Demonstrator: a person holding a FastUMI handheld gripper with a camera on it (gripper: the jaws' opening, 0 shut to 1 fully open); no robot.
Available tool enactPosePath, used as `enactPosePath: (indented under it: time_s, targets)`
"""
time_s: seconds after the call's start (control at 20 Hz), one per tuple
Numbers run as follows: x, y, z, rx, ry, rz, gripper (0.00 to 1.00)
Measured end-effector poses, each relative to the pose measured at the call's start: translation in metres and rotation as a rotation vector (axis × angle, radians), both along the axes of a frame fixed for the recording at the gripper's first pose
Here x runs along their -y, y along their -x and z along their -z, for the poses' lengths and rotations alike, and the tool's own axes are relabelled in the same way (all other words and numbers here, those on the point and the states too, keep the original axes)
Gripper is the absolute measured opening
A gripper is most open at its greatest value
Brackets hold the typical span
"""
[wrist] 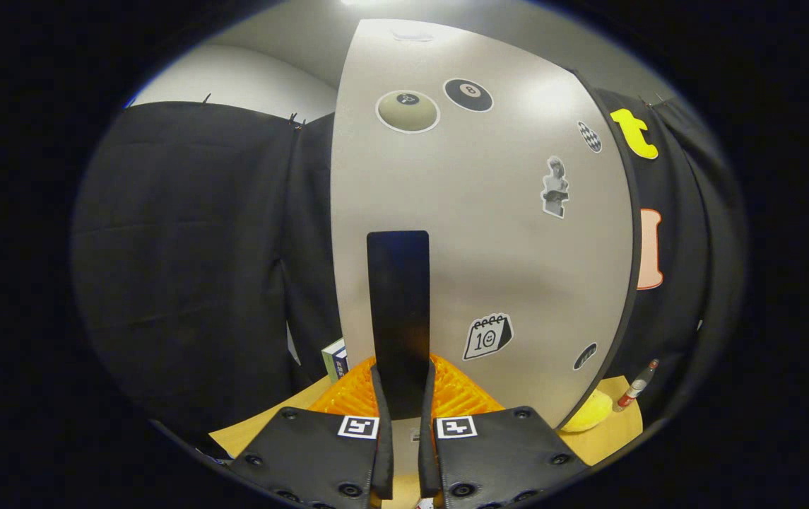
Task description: Open the shoe cabinet door, grab the shoes and put them into the shoe cabinet, then close the shoe cabinet door.
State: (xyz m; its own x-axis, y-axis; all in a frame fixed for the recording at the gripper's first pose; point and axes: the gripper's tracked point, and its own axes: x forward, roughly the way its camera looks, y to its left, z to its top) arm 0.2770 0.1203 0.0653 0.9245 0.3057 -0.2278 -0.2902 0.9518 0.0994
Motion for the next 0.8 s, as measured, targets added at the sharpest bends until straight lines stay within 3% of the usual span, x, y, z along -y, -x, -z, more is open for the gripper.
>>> enactPosePath:
  time_s: [0.8]
  targets:
    - [0.051,0.031,-0.001,-0.031,0.015,0.024,0.15]
